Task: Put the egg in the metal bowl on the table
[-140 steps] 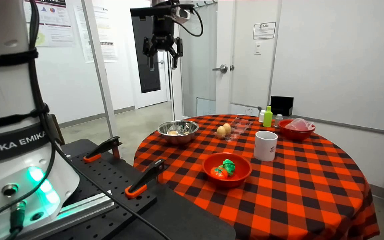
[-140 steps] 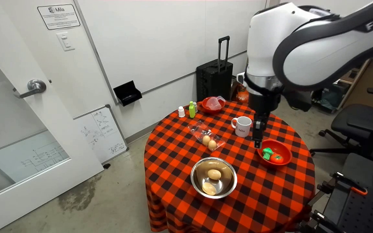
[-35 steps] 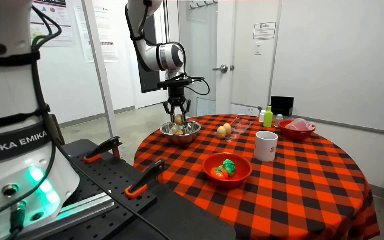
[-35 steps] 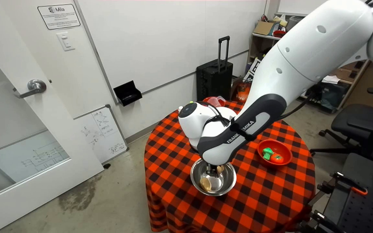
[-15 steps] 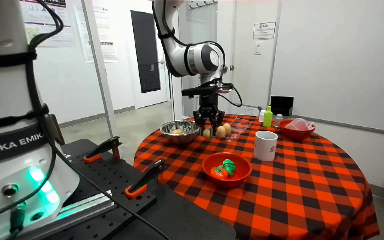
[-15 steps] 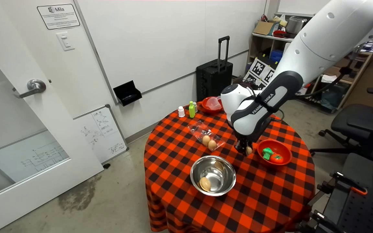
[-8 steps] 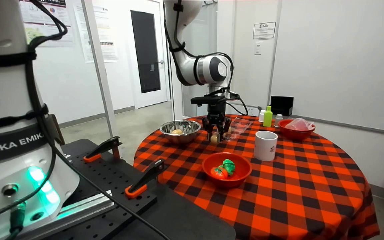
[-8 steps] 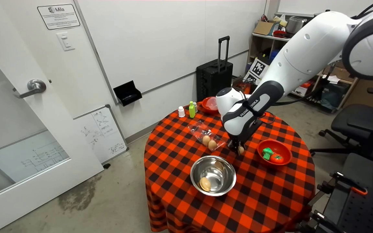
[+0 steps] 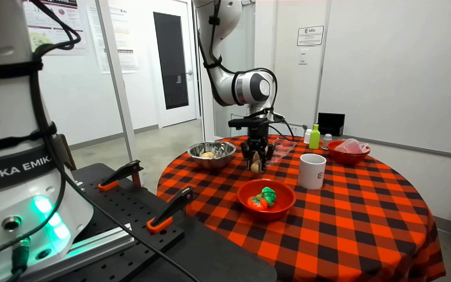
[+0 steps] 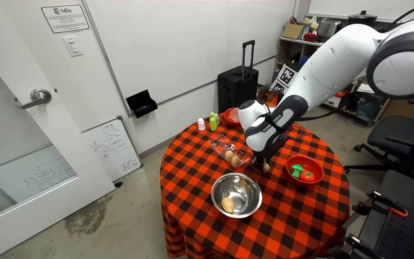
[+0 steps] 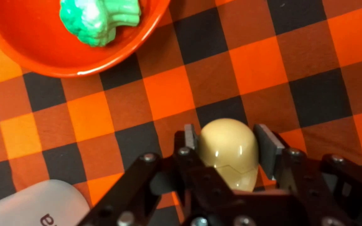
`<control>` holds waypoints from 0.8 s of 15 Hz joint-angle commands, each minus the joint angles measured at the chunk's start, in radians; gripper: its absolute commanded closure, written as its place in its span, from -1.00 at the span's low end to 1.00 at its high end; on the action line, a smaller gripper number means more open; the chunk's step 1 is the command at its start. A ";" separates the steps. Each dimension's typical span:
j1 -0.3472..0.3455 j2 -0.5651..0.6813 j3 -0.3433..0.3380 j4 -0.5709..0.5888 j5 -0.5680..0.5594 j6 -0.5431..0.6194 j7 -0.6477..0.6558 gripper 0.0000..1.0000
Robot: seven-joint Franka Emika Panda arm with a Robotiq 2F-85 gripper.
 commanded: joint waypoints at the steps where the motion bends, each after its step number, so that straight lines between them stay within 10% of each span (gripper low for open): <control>1: 0.004 0.056 -0.006 0.070 0.028 -0.045 0.003 0.54; 8: 0.001 0.116 -0.004 0.147 0.045 -0.095 0.003 0.54; 9: 0.000 0.120 -0.003 0.157 0.047 -0.107 0.002 -0.46; 12: 0.005 0.116 -0.004 0.162 0.046 -0.124 0.009 -0.73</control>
